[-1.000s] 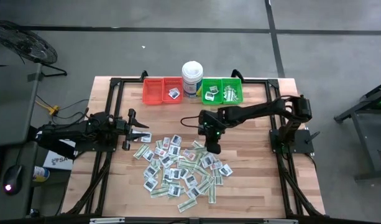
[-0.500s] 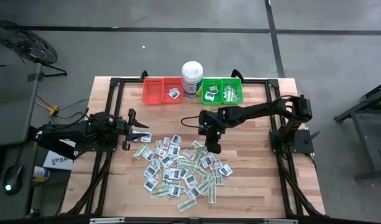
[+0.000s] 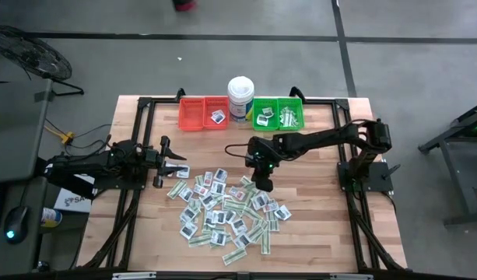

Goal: Pick & Place First Aid Supplies
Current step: Put the green bandage pack into the right green bin

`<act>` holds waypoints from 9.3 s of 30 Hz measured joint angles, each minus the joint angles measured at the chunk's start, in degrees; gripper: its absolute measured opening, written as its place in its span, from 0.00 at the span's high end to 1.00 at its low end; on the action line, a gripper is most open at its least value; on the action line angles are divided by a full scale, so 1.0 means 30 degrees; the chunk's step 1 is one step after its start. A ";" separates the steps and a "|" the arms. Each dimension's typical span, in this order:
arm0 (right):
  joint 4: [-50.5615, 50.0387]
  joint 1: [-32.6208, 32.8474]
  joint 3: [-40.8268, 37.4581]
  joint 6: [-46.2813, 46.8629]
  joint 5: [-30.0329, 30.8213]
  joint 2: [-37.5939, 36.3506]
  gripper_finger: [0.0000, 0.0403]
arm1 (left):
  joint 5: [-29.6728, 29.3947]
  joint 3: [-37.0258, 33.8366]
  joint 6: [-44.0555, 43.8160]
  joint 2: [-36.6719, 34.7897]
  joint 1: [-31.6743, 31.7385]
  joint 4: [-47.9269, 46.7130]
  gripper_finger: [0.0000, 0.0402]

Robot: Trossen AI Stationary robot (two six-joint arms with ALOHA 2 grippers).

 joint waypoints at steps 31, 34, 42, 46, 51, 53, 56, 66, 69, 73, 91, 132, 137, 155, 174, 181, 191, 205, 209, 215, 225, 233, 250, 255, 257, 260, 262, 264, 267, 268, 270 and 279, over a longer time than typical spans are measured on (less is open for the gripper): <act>0.1082 0.0012 -0.0022 0.0035 0.0320 0.2689 1.00 | 0.0000 0.0000 0.0000 0.0004 -0.0003 0.0000 0.65; 0.0705 0.0016 -0.0022 0.0202 -0.0619 0.2688 1.00 | 0.0000 0.0000 0.0000 0.0001 0.0000 0.0000 0.65; 0.0707 0.0019 -0.0022 -0.0371 -0.0589 0.2688 0.97 | 0.0000 0.0000 0.0000 0.0007 0.0001 0.0000 0.65; 0.0572 0.0171 -0.0022 -0.1183 -0.1712 0.2688 0.87 | 0.0005 0.0000 0.0000 0.0003 0.0001 0.0000 0.65; 0.0138 0.1186 -0.0022 -0.4505 -0.0076 0.2688 0.67 | 0.0000 0.0000 0.0000 0.0007 0.0001 0.0000 0.65; 0.0130 0.1539 -0.0022 -0.5616 0.2257 0.2688 0.60 | 0.0000 0.0000 0.0000 0.0007 -0.0006 0.0000 0.65; 0.0415 0.1814 -0.0022 -0.7203 0.4084 0.2688 0.55 | 0.0002 0.0000 0.0000 0.0006 -0.0001 0.0000 0.65; 0.2004 0.2789 0.0245 -0.7448 0.3848 0.2726 0.54 | 0.0000 0.0000 0.0000 0.0000 0.0001 -0.0004 0.65; 0.2061 0.2795 0.1121 -0.7299 0.3805 0.3398 0.54 | 0.0000 0.0000 0.0000 0.0007 0.0001 -0.0014 0.65; 0.1853 0.2781 0.2240 -0.6848 0.3904 0.4380 0.54 | 0.0000 0.0000 0.0000 0.0007 0.0000 -0.0007 0.65; 0.1336 0.3524 0.2565 -0.6266 0.6299 0.5239 0.54 | 0.0000 0.0000 0.0000 0.0007 0.0001 -0.0007 0.65; 0.0437 0.3495 0.2470 -0.1926 0.7782 0.5848 0.98 | 0.0000 0.0000 0.0000 0.0007 -0.0006 -0.0007 0.65; 0.0034 0.3487 0.2459 -0.1897 0.7689 0.5101 0.98 | -0.0002 0.0000 0.0000 0.0007 -0.0006 -0.0007 0.65; 0.2203 0.2723 0.2928 -0.0209 0.2544 0.1129 1.00 | -0.0044 0.0000 0.0000 0.0007 -0.0003 -0.0015 0.65; 0.2260 0.0608 -0.2942 0.5249 0.7372 -0.3841 1.00 | 0.0022 0.0000 0.0000 0.0001 -0.0006 -0.0015 0.65; 0.1583 -0.1119 -0.5907 0.7257 0.9916 -0.6864 1.00 | 0.0015 0.0000 0.0000 0.0001 -0.0006 -0.0015 0.65; 0.1574 -0.5231 -0.7162 0.5586 0.9405 -0.8539 1.00 | 0.0015 0.0000 0.0000 0.0000 -0.0006 -0.0015 0.65; 0.2596 -1.0364 -0.6980 0.4648 0.9590 -0.7753 1.00 | 0.0000 0.0000 0.0000 0.0000 -0.0006 -0.0015 0.65; 0.3472 -1.1219 -0.6980 0.6462 0.9328 -0.6285 1.00 | -0.0007 0.0000 0.0000 0.0004 -0.0006 -0.0015 0.65; 0.4827 -1.1718 -0.6450 0.8899 1.0306 -0.4257 1.00 | -0.0045 0.0000 0.0000 0.0006 0.0000 -0.0015 0.65; 0.1776 -1.2007 -0.3340 0.9145 1.1011 -0.2098 1.00 | -0.0036 0.0000 0.0000 0.0006 -0.0006 -0.0015 0.65; 0.1277 -1.2026 -0.3191 0.9581 1.0131 -0.1927 0.96 | -0.0029 0.0000 0.0000 0.0000 0.0001 -0.0014 0.65; 0.1261 -1.1725 -0.3191 1.0104 0.9352 -0.1892 0.58 | 0.0029 0.0000 0.0000 0.0007 0.0001 -0.0007 0.65; 0.1310 -1.1035 -0.3191 0.7321 0.7362 -0.2569 0.57 | 0.0027 0.0000 0.0000 0.0007 -0.0004 -0.0007 0.65; 0.1182 -1.0704 -0.3191 0.6248 0.7027 -0.2911 0.58 | 0.0022 0.0000 0.0000 0.0000 -0.0006 -0.0013 0.65; 0.0301 -1.0407 -0.3191 0.5647 0.7489 -0.3358 0.59 | 0.0022 0.0000 0.0000 0.0001 -0.0006 -0.0008 0.65; -0.0324 -1.0312 -0.3206 0.5044 0.8023 -0.3658 0.60 | 0.0022 0.0000 0.0000 0.0000 -0.0001 -0.0010 0.65; -0.0928 -1.0236 -0.3205 0.4633 0.8543 -0.4008 0.61 | 0.0019 0.0000 0.0000 0.0000 -0.0006 -0.0007 0.65; -0.2039 -0.9964 -0.3228 0.4207 0.8985 -0.4542 0.61 | 0.0015 0.0000 0.0000 0.0006 0.0001 -0.0009 0.65; -0.2295 -0.9798 -0.3262 0.4035 0.8985 -0.4752 0.61 | 0.0015 0.0000 0.0000 0.0006 0.0000 -0.0014 0.65; -0.3104 -0.9303 -0.3282 0.3727 0.9033 -0.5244 0.61 | 0.0015 0.0000 0.0000 0.0003 -0.0006 -0.0011 0.65; -0.5898 -0.5543 -0.3293 0.2020 0.8290 -0.6965 0.61 | -0.0066 0.0000 0.0000 0.0000 0.0001 -0.0008 0.65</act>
